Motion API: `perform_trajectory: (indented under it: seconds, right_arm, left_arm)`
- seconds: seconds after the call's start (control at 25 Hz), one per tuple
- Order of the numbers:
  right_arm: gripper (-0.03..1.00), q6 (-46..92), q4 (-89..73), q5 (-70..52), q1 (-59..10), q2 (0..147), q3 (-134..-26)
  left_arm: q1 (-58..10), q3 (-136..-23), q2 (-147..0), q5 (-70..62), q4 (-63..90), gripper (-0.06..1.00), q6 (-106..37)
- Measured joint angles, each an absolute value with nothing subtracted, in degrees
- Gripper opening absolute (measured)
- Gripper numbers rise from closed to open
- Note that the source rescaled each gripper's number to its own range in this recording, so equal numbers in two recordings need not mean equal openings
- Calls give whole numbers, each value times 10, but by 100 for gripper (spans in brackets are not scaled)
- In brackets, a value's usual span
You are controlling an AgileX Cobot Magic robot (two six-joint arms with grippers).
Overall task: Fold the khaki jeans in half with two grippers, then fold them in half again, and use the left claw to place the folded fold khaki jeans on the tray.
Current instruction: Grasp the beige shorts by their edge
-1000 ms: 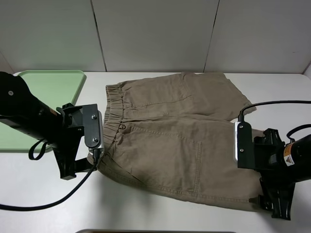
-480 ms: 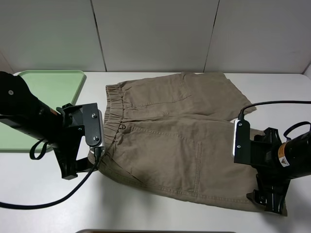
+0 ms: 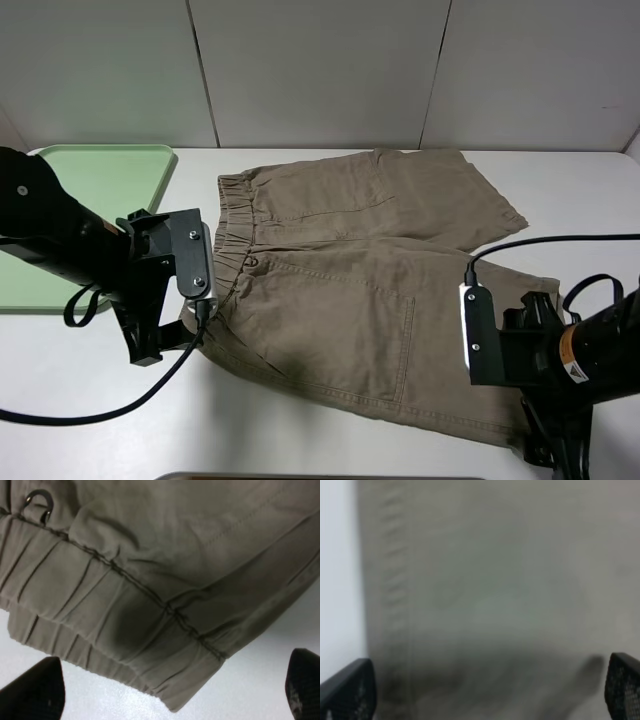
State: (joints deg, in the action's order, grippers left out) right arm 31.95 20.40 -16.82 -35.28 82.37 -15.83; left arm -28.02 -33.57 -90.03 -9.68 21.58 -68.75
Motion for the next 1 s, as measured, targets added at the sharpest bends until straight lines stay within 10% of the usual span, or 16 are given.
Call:
perform_trajectory:
  seconds: [1.0]
  right_arm:
    - [100,326,238,-122,-353,824,-141]
  left_arm:
    - [-280,-336,-900,-97,216,87,-687]
